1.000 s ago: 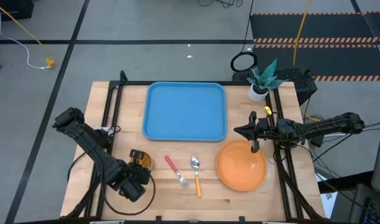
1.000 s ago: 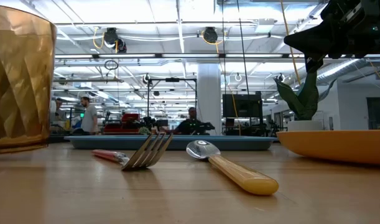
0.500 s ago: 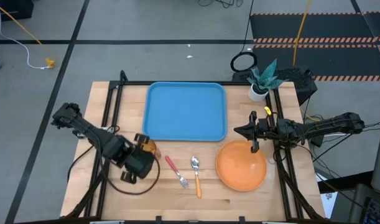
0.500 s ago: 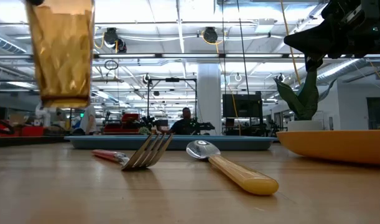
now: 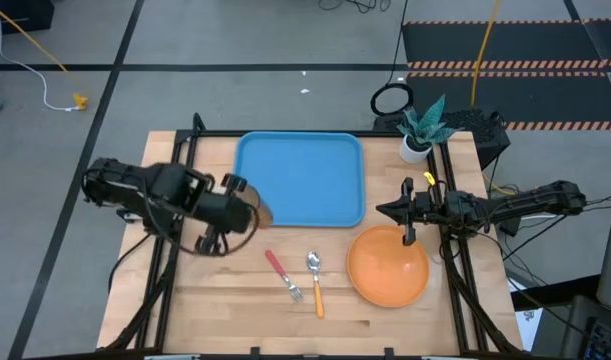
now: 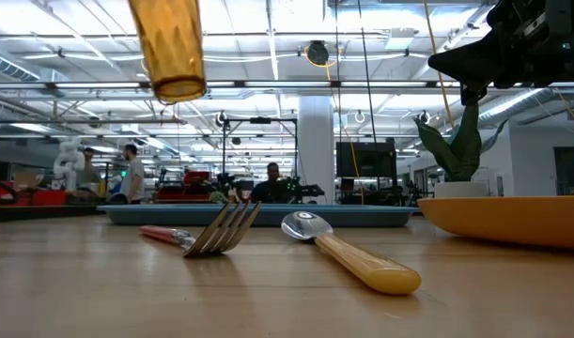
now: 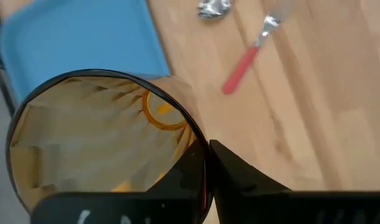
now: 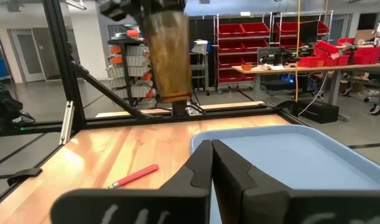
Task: Pick and place plate/cup/fork/spoon on tray
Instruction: Put the yellow cup on the top left of the blue tray
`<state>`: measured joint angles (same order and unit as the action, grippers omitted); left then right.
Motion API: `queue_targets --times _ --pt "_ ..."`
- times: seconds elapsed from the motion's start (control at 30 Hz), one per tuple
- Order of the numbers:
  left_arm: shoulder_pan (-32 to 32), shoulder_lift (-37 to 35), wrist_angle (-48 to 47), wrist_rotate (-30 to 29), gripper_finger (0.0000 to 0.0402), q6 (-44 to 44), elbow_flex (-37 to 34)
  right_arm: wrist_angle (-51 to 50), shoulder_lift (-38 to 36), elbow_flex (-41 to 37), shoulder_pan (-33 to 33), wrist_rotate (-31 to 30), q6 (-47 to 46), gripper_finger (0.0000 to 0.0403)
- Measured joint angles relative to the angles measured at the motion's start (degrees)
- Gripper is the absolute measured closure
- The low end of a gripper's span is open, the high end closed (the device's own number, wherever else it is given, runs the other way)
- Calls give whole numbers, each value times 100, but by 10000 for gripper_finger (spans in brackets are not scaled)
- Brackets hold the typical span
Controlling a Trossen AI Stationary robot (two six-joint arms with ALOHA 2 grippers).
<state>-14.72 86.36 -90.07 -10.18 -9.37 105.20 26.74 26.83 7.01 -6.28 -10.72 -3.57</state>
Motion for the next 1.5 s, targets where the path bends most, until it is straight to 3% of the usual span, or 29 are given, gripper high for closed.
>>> queue_targets --times 0.17,0.4,0.57,0.77,1.03,1.5 --pt "800 -88 -16 -194 394 -798 40 0 0 0 0 0 24 403" --pt "1995 -55 -2 -226 381 -1764 37 -17 0 0 -2 0 22 403" --pt "2773 -29 11 -273 394 -2242 37 -43 0 0 -2 0 70 403" --pt "3598 -20 153 -283 381 -2672 37 -44 0 0 -2 0 129 403" --pt "4460 253 360 199 387 -3106 31 -44 0 0 -2 -2 127 403" --pt "5339 1307 811 327 380 -3231 29 -59 0 0 -2 0 127 403"
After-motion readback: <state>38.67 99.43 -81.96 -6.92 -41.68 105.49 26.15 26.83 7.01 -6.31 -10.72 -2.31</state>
